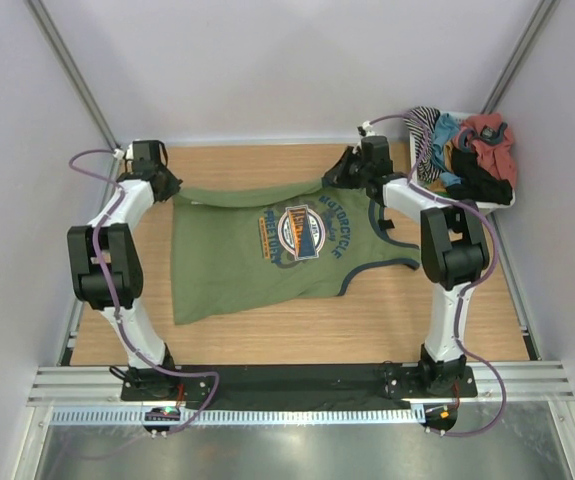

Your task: Fold and stack the tank tops

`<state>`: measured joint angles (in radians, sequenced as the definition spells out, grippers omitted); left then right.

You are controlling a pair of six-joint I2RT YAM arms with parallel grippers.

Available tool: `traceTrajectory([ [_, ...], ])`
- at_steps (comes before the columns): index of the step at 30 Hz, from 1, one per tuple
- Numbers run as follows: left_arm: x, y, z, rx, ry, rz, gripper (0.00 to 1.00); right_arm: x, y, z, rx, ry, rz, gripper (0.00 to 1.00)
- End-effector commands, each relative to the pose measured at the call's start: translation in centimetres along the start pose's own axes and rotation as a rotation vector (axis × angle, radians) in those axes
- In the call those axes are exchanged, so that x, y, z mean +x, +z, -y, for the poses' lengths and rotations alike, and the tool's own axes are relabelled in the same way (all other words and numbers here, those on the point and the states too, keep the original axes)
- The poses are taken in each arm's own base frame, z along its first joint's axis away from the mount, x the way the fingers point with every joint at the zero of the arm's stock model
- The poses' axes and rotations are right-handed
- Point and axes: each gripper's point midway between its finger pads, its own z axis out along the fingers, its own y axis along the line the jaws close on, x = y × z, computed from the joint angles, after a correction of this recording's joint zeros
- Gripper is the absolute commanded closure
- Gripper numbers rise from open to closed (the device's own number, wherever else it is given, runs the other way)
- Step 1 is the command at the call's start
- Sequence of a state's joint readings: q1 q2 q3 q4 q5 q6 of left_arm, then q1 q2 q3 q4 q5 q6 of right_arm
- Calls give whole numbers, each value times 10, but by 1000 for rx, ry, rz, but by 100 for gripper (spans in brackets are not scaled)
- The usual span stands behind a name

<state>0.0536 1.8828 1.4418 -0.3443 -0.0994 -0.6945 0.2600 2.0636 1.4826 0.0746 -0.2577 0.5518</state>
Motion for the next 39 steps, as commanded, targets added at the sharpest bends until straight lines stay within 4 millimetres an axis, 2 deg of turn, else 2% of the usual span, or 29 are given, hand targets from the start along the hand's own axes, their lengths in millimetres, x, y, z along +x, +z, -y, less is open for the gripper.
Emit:
traceTrajectory([
  [1, -14, -20, 9, 60, 3, 68, 100, -28, -30, -34, -71, -41, 105, 99],
  [2, -13, -22, 8, 55, 0, 67, 100, -31, -37, -39, -76, -51, 122, 99],
  [3, -15, -28, 8, 61, -4, 78, 100, -29, -39, -38, -70, -48, 121, 99],
  [4, -9, -27, 3, 51, -6, 68, 100, -21, -41, -33, -57, -45, 110, 99],
  [9, 3, -36, -10, 26, -52, 75, 100, -12, -52, -30, -40, -21, 110, 99],
  [11, 10, -40, -18, 15, -61, 76, 100, -3, -53, -23, -20, -5, 99, 99],
  [13, 16, -40, -24, 4, -68, 80, 100, -3, -58, -19, 3, 18, 116, 99],
  [20, 23, -50, -34, -6, -96, 98, 100, 14, -69, 4, 86, 49, 130, 99],
  [24, 37, -48, -44, -24, -113, 80, 100, 23, -75, 12, 113, 70, 133, 99],
  [25, 39, -47, -46, -26, -113, 76, 100, 32, -76, 17, 121, 75, 120, 99],
  [27, 45, -45, -50, -31, -117, 64, 100, 31, -80, 17, 117, 77, 138, 99],
  [33, 53, -49, -58, -37, -113, 64, 100, 47, -85, 18, 118, 73, 119, 99],
  [39, 50, -61, -62, -46, -100, 95, 100, 61, -87, 12, 120, 59, 107, 99],
])
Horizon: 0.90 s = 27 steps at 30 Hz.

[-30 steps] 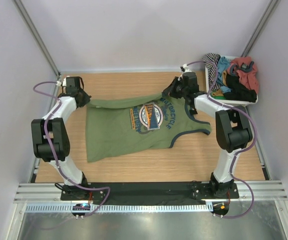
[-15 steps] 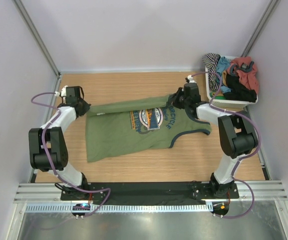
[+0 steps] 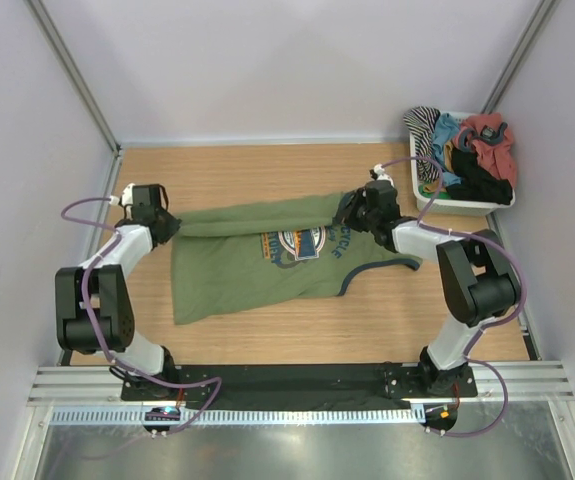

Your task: Fold and stack the tank tops

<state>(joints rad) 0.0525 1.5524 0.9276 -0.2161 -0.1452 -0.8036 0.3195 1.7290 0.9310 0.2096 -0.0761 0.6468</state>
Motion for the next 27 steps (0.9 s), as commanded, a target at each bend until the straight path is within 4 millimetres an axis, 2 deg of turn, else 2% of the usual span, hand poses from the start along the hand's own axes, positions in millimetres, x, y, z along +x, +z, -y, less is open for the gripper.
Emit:
traceTrajectory([
  [1, -28, -15, 9, 27, 3, 114, 100, -23, -14, -18, -37, -11, 101, 99],
  [8, -41, -26, 6, -2, 6, 157, 100, -14, -22, -20, -44, -21, 94, 99],
  [13, -38, -29, -1, -18, -2, 167, 100, -6, -27, -17, -38, -30, 87, 99],
  [22, -19, -39, -9, -10, 1, 168, 100, 5, -32, -10, -27, -37, 74, 99],
  [23, -12, -37, -16, -23, 6, 158, 100, 7, -32, -10, -23, -36, 73, 99],
  [27, -3, -34, -27, -48, 10, 150, 100, 15, -28, -3, -7, -34, 56, 99],
])
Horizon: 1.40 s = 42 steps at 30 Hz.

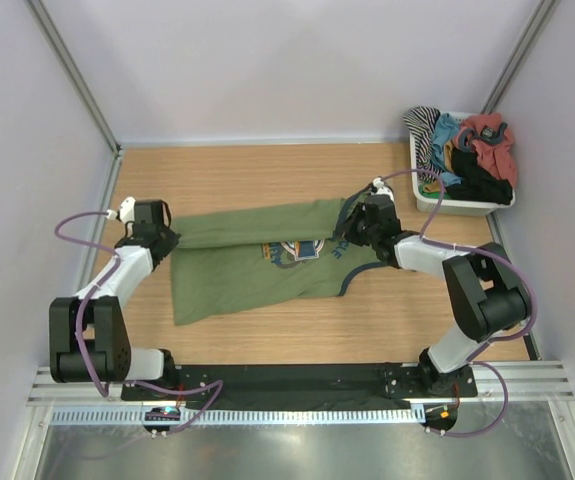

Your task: Fold and stack the tank tops

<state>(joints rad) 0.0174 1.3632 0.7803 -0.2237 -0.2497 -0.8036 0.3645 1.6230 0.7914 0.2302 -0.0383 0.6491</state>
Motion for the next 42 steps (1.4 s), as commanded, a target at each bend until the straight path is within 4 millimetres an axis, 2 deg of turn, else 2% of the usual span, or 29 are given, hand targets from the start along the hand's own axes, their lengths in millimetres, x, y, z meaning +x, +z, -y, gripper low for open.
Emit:
traceTrajectory([
  [1, -8, 0, -7, -27, -3, 56, 100, -14, -4, -7, -17, -10, 67, 99],
  [5, -1, 4, -17, -62, -2, 49, 99, -5, -5, 0, 7, -14, 77, 98],
  [9, -1, 3, -24, -92, -11, 57, 99, 7, -7, -2, 18, -40, 82, 97],
  [10, 1, 2, -27, -101, -10, 57, 97, 6, -8, 1, 33, -40, 92, 93],
  [11, -1, 0, -28, -102, -25, 64, 92, 6, -9, 3, 43, -36, 97, 89],
  [12, 1, 0, -29, -104, -28, 65, 77, 4, -10, 5, 52, -30, 108, 86],
  [14, -1, -6, -33, -101, -51, 91, 66, -3, -18, 8, 70, -23, 159, 76],
  [15, 2, -7, -36, -98, -49, 93, 65, -6, -22, 9, 73, -20, 182, 71],
  [19, -7, -17, -37, -88, -69, 142, 64, -14, -32, 13, 90, -19, 244, 69],
  [23, -9, -19, -39, -96, -81, 158, 40, -20, -34, 14, 105, -24, 259, 61],
  [24, -11, -17, -38, -99, -75, 157, 38, -19, -32, 16, 118, -30, 254, 56],
  [26, -11, -13, -37, -107, -61, 145, 34, -25, -31, 16, 146, -32, 258, 54],
  [29, -11, -2, -29, -119, -33, 104, 31, -32, -28, 20, 210, -34, 251, 49],
  [30, -15, -1, -19, -98, -35, 95, 31, -37, -29, 25, 241, -30, 265, 43],
  [32, -11, 9, -18, -113, -23, 64, 31, -41, -28, 28, 280, -17, 258, 38],
  [34, -9, 18, -15, -117, -21, 42, 31, -50, -25, 31, 303, -3, 264, 37],
  [35, -13, 20, -12, -113, -25, 43, 33, -53, -24, 39, 333, 16, 257, 38],
  [38, -11, 28, -14, -131, -28, 25, 35, -67, -14, 45, 357, 54, 227, 39],
  [39, -15, 29, -14, -133, -33, 31, 35, -84, -11, 41, 332, 77, 236, 39],
  [41, -18, 31, -14, -140, -33, 39, 36, -87, -3, 55, 382, 107, 202, 39],
  [42, -20, 31, -13, -142, -33, 43, 36, -103, -2, 54, 382, 120, 226, 39],
])
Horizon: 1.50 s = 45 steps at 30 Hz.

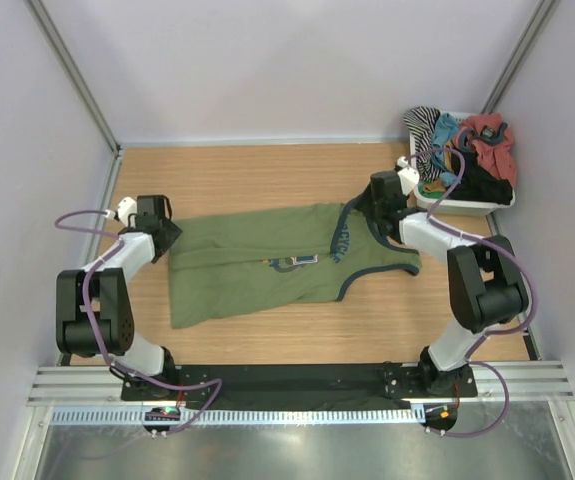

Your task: Fold and stack the tank tops

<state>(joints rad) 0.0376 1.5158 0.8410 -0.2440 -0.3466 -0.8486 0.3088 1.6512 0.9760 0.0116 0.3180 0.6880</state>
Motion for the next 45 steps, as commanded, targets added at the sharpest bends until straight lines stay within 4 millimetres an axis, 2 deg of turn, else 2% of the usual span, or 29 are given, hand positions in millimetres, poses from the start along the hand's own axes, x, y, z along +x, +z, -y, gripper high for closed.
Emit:
traceTrajectory([
  [1, -22, -2, 11, 17, -9, 50, 36, -29, 12, 2, 51, 57, 12, 39],
  [2, -23, -1, 12, 15, -7, 51, 36, -30, 19, 3, 69, 67, 11, 40],
  [3, -24, -1, 14, 17, -7, 53, 37, -42, 23, -2, 67, 81, 31, 39],
  [5, -26, 2, 15, 14, -3, 53, 37, -42, 36, 4, 98, 84, 14, 40],
  [7, -26, 4, 16, 9, 4, 50, 37, -54, 42, -4, 110, 86, 14, 39],
  [12, -27, 7, 16, -2, 14, 51, 38, -52, 71, -4, 176, 78, -26, 37],
  [16, -32, 4, 16, -3, 19, 70, 38, -53, 86, 1, 203, 100, -32, 37],
  [18, -34, 2, 16, 0, 18, 77, 38, -59, 92, 3, 207, 115, -31, 37],
  [20, -35, 1, 17, 5, 17, 80, 38, -56, 101, 9, 230, 117, -41, 38],
  [21, -36, 1, 17, 4, 16, 81, 38, -62, 103, 10, 237, 119, -30, 38],
  [22, -35, 0, 17, 5, 19, 80, 38, -57, 109, 13, 250, 115, -41, 39],
  [24, -35, 2, 16, 1, 22, 78, 38, -59, 114, 14, 257, 114, -36, 41],
  [26, -33, 3, 16, -1, 24, 74, 37, -57, 120, 18, 269, 107, -40, 50],
  [27, -34, 3, 16, -1, 22, 76, 38, -60, 121, 16, 268, 101, -38, 54],
  [28, -34, 3, 17, -2, 25, 75, 38, -62, 121, 17, 279, 92, -30, 68],
  [31, -35, 3, 16, -6, 26, 76, 38, -73, 115, 20, 297, 81, 6, 87],
  [34, -35, 3, 17, -4, 28, 76, 38, -89, 102, 22, 311, 86, 65, 98],
  [38, -34, 4, 15, -11, 29, 75, 38, -110, 86, 26, 307, 125, 164, 99],
  [39, -33, 6, 15, -11, 29, 72, 38, -107, 86, 28, 291, 139, 180, 99],
  [40, -32, 7, 16, -10, 33, 67, 38, -115, 79, 23, 262, 167, 206, 99],
  [44, -32, 14, 13, -23, 38, 48, 37, -118, 72, 19, 197, 207, 248, 99],
  [45, -31, 16, 12, -25, 38, 33, 37, -114, 72, 21, 186, 207, 244, 99],
])
